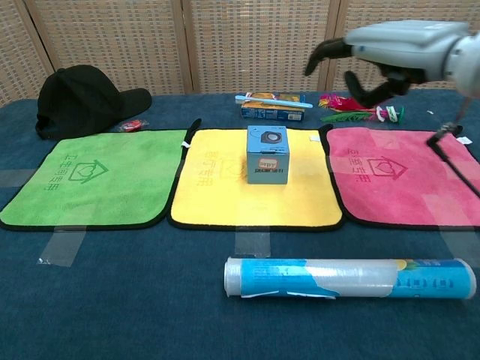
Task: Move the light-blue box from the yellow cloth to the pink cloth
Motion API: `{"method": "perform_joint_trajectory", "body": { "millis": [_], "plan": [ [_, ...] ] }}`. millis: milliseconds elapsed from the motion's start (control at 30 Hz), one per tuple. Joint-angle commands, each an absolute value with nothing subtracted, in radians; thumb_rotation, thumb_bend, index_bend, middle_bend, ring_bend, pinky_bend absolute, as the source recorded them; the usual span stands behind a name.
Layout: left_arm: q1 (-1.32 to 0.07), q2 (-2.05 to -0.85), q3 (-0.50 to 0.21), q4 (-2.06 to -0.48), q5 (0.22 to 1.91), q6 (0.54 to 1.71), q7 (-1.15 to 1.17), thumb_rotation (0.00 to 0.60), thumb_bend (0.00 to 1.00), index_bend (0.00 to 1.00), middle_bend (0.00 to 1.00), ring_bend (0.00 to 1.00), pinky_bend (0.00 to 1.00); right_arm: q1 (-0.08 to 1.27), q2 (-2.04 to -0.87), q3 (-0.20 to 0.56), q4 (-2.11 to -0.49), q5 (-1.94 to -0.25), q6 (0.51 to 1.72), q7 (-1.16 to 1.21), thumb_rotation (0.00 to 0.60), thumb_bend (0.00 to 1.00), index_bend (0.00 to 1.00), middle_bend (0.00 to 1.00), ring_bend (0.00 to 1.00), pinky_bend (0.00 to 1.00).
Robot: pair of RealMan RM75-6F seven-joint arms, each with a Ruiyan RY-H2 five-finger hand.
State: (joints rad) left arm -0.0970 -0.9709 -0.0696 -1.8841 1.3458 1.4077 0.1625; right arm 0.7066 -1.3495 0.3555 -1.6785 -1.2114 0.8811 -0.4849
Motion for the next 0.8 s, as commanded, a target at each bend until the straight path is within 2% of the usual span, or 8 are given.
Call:
{"method": "perform_joint_trajectory", "body": {
  "millis": [33, 200, 333, 500, 800],
  "plan": [
    [-0.118, -0.972, -0.085, -1.877, 1.301, 1.372, 0.169, 0.6, 0.0, 0.0, 0.0, 0.0, 0.0, 0.868, -1.46, 0.4, -1.569, -1.083, 0.737, -0.561, 0.6, 1.0, 0.22, 0.16, 0.12, 0.02],
    [-0.133, -0.975, -0.095, -1.871, 1.255, 1.347, 0.179, 0.6, 0.0, 0.0, 0.0, 0.0, 0.0, 1.01, -1.554, 0.396, -1.434, -0.987, 0.64, -0.589, 0.6, 1.0, 0.22, 0.18, 0.13, 0.13],
    [-0.139, -0.975, -0.1, -1.87, 1.235, 1.341, 0.184, 0.6, 0.0, 0.0, 0.0, 0.0, 0.0, 1.088, -1.62, 0.381, -1.356, -0.931, 0.624, -0.615, 0.6, 1.0, 0.25, 0.21, 0.18, 0.14],
    [-0.142, -0.976, -0.102, -1.866, 1.221, 1.337, 0.184, 0.6, 0.0, 0.0, 0.0, 0.0, 0.0, 1.162, -1.701, 0.337, -1.253, -0.849, 0.624, -0.661, 0.6, 1.0, 0.25, 0.21, 0.18, 0.14],
    [-0.159, -0.978, -0.108, -1.861, 1.183, 1.314, 0.192, 0.6, 0.0, 0.0, 0.0, 0.0, 0.0, 1.238, -1.803, 0.28, -1.111, -0.771, 0.623, -0.688, 0.6, 1.0, 0.27, 0.26, 0.23, 0.16]
  ]
}}
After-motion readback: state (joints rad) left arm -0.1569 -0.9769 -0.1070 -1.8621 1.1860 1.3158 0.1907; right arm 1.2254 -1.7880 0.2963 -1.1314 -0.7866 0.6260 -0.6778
